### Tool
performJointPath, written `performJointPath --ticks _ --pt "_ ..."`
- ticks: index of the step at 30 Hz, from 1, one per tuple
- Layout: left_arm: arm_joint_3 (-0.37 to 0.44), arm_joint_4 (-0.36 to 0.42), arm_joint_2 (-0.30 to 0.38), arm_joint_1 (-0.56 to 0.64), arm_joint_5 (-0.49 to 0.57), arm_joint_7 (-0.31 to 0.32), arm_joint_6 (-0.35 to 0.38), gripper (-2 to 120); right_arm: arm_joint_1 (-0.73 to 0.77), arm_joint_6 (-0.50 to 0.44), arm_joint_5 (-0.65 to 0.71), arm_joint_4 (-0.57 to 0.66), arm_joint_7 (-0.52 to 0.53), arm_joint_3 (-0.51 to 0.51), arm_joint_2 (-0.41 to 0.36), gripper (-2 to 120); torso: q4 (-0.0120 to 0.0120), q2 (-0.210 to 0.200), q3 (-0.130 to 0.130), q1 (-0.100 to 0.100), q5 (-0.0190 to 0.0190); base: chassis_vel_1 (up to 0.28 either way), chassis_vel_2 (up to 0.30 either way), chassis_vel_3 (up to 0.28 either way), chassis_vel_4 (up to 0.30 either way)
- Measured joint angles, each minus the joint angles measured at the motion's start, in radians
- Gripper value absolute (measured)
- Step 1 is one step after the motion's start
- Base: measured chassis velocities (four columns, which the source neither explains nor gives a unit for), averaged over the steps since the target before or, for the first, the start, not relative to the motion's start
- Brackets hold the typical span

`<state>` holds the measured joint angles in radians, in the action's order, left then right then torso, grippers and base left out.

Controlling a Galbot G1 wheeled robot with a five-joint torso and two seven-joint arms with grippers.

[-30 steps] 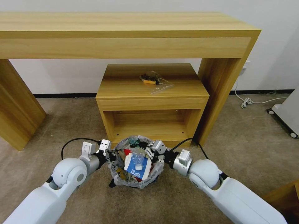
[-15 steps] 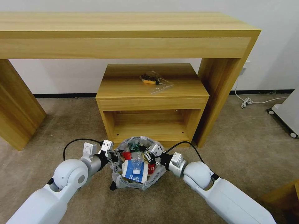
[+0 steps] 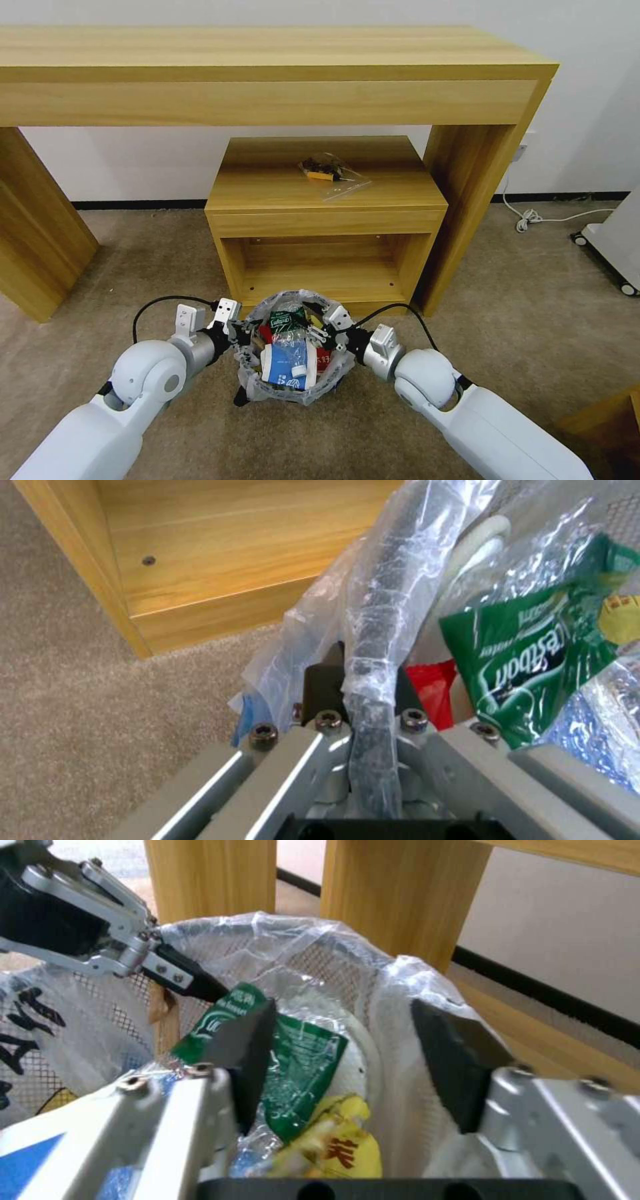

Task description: Pick up the trash bin and place the garbage on the floor into it.

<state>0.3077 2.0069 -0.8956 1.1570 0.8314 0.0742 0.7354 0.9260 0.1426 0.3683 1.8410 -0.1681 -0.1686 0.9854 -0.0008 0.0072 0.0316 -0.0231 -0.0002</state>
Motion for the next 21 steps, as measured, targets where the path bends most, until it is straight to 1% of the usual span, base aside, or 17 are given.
performJointPath --ticks 2,3,5,6,7,9,10,13,17,18,21 --pt "0.002 -0.009 -0.002 -0.003 0.003 0.0 0.0 0 0.011 -0.001 0.01 0.014 0.001 0.014 -0.004 68 0.0 0.0 0.0 0.0 0.0 0.0 0.0 0.0 0.0" --pt "0.002 -0.009 -0.002 -0.003 0.003 0.0 0.0 0 0.011 -0.001 0.01 0.014 0.001 0.014 -0.004 68 0.0 0.0 0.0 0.0 0.0 0.0 0.0 0.0 0.0" --pt "0.004 -0.018 -0.006 -0.006 0.003 0.0 0.0 0 0.021 -0.006 0.02 0.033 0.002 0.029 -0.01 78 0.0 0.0 0.0 0.0 0.0 0.0 0.0 0.0 0.0" --pt "0.005 -0.02 -0.007 -0.006 0.004 0.0 0.0 0 0.023 -0.007 0.023 0.04 0.002 0.035 -0.013 81 0.0 0.0 0.0 0.0 0.0 0.0 0.0 0.0 0.0" --pt "0.005 -0.02 -0.007 -0.006 0.004 0.0 0.0 0 0.023 -0.007 0.023 0.04 0.002 0.035 -0.013 81 0.0 0.0 0.0 0.0 0.0 0.0 0.0 0.0 0.0" --pt "0.008 -0.024 -0.008 -0.006 0.005 0.0 0.0 0 0.029 -0.009 0.036 0.068 0.007 0.051 -0.019 92 0.0 0.0 0.0 0.0 0.0 0.0 0.0 0.0 0.0" --pt "0.011 -0.025 -0.008 -0.005 0.005 0.0 0.0 0 0.032 -0.009 0.041 0.083 0.012 0.06 -0.021 96 0.0001 0.0 0.0 0.0 0.0 0.0 0.0 0.0 0.0" --pt "0.02 -0.028 -0.011 -0.001 0.005 0.0 0.0 0 0.042 -0.009 0.052 0.113 0.021 0.084 -0.023 99 0.0001 0.0 0.0 0.0 0.0 0.0 0.0 0.0 0.0" --pt "0.032 -0.035 -0.011 0.007 0.005 -0.001 0.0 0 0.073 -0.009 0.074 0.168 0.037 0.145 -0.027 100 0.0001 0.0 0.0 0.0 0.0 0.0 0.0 0.0 0.0" --pt "0.032 -0.035 -0.011 0.007 0.005 -0.001 0.0 0 0.073 -0.009 0.074 0.168 0.037 0.145 -0.027 100 0.0001 0.0 0.0 0.0 0.0 0.0 0.0 0.0 0.0" --pt "0.045 -0.043 -0.01 0.013 0.004 -0.001 0.0 0 0.114 -0.01 0.088 0.221 0.063 0.217 -0.045 100 0.0 0.0 0.0 0.0 0.0 0.0 0.0 0.0 0.0"
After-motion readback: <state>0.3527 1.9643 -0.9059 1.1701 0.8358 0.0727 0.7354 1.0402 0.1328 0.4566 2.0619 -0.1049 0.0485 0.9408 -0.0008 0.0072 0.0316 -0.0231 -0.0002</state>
